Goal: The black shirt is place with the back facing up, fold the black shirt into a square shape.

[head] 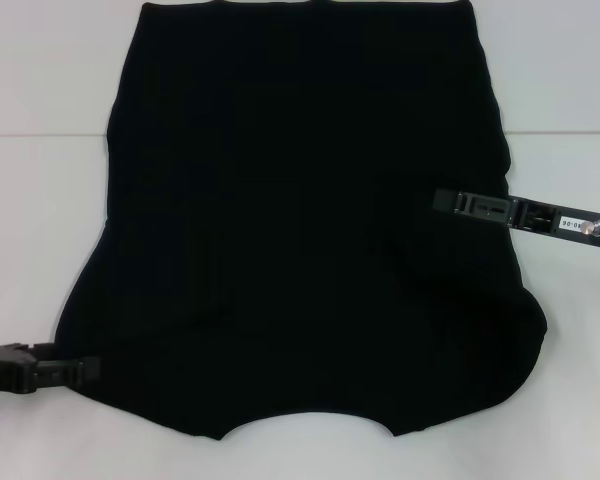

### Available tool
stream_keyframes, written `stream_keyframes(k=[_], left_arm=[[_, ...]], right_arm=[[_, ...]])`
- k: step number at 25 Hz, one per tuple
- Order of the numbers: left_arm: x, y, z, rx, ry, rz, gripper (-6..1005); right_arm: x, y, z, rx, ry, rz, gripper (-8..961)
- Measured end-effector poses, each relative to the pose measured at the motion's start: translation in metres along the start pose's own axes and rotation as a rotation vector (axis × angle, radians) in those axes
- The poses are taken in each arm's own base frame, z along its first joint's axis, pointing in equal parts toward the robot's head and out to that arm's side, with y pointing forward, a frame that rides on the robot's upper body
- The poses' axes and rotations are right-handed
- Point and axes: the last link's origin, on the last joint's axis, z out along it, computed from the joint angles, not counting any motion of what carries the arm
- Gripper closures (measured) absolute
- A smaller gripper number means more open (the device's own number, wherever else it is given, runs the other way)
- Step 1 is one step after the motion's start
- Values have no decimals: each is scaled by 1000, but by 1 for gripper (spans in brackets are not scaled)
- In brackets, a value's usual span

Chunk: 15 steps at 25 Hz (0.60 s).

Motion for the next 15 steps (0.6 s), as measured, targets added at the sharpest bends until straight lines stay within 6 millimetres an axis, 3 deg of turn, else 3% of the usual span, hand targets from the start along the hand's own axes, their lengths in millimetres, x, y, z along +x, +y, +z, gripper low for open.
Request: stream_keyframes(k=[15], left_arm=[[7, 4, 5, -22, -11, 26, 72]], right_arm=[[1, 0, -1, -6, 3, 3, 35]])
